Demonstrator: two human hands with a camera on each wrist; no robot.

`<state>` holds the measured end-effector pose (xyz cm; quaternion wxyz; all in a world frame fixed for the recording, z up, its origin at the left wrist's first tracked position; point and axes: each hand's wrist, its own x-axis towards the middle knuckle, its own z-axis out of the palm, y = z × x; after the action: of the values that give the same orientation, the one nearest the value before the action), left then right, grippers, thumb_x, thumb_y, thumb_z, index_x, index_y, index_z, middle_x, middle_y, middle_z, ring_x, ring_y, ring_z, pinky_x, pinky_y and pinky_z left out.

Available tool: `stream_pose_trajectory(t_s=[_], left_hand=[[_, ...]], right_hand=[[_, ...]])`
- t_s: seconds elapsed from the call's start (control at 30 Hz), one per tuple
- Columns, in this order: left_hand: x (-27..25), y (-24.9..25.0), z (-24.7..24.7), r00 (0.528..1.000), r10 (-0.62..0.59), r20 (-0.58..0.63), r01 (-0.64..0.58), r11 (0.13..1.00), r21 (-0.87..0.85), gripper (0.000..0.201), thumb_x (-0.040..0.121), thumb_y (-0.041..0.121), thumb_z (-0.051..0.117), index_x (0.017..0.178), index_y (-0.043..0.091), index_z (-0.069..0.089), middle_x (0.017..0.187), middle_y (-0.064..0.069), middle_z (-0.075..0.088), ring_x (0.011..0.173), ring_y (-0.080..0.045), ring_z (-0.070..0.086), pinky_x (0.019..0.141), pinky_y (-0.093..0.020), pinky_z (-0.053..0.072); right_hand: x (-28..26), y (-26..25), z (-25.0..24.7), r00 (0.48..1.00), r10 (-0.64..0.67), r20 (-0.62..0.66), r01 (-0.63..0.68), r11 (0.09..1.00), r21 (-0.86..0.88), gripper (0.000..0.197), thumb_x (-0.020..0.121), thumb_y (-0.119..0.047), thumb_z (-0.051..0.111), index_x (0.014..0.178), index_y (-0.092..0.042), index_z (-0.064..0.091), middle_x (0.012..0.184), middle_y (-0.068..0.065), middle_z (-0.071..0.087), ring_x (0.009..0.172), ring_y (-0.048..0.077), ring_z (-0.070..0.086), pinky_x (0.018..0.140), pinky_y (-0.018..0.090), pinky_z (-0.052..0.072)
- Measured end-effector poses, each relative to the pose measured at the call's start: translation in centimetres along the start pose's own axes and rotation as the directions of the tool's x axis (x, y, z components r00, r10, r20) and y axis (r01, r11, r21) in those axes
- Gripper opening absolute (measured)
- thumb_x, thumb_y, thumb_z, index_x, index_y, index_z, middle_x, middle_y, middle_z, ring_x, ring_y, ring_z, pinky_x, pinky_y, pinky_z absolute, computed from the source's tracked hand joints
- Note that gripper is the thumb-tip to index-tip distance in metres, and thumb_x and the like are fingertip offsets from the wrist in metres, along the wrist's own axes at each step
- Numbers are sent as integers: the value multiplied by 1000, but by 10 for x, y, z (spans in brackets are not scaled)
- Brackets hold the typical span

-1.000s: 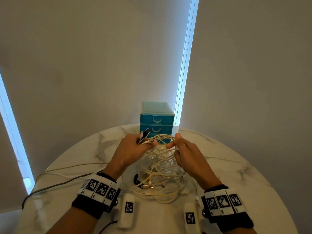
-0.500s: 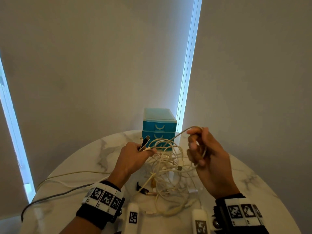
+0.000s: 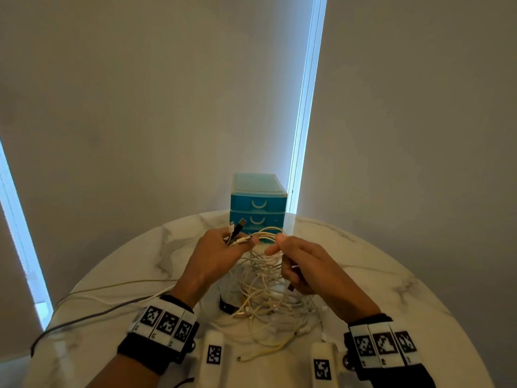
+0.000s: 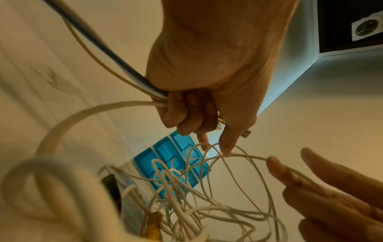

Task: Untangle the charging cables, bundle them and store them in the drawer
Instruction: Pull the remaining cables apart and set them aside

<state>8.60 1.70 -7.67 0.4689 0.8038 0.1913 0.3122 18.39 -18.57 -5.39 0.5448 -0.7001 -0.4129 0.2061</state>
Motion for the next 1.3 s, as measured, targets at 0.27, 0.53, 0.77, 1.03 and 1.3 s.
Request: stream_pose_trajectory(t_s=[0.27, 0.53, 0.77, 1.03, 1.3], left_hand=[[-1, 4, -2, 995, 85, 49, -84, 996, -22, 17, 96, 46, 76, 109, 37, 81, 98, 17, 81, 94, 2, 75, 83, -22, 54], [-4, 4, 0, 998, 26, 65, -26, 1000, -7, 25, 94, 50, 77, 95, 26, 84, 87, 2, 81, 90, -19, 76, 89, -43, 59], [-3, 6, -3, 998, 13, -61, -17, 997, -69, 16, 93, 43, 81, 86, 29, 83, 68, 7, 74, 62, 2, 63, 68, -29, 47], [-3, 8, -3, 1000, -2, -26, 0, 997, -73, 19, 89, 48, 83, 80, 32, 84, 70, 4, 75, 65, -3, 63, 71, -35, 48], [-3, 9, -3, 970, -24, 242, 13, 999, 46, 41, 83, 54, 85, 87, 13, 83, 87, -20, 75, 72, -14, 61, 72, -36, 43]], right_hand=[[2, -5, -6, 1000, 23, 15, -26, 962, 271, 39, 114, -35, 45, 127, -8, 71, 60, -3, 34, 46, 9, 23, 42, 21, 22], [-2, -8, -17, 999, 41, -25, -12, 709, 706, 51, 114, -33, 43, 137, 8, 62, 60, -4, 18, 45, 9, 13, 43, 26, 16], [-4, -6, -35, 979, 130, -159, -44, 888, 458, 52, 109, -42, 52, 108, 0, 82, 67, 5, 54, 62, 16, 49, 63, 31, 42], [-2, -5, -26, 983, 171, -67, -130, 908, 399, 43, 94, -5, 41, 114, 5, 77, 86, 14, 67, 59, 17, 55, 44, 24, 42], [-3, -6, -8, 976, 122, -181, -103, 989, 108, 46, 109, -48, 56, 105, -7, 78, 64, 4, 58, 43, 10, 38, 41, 22, 30]])
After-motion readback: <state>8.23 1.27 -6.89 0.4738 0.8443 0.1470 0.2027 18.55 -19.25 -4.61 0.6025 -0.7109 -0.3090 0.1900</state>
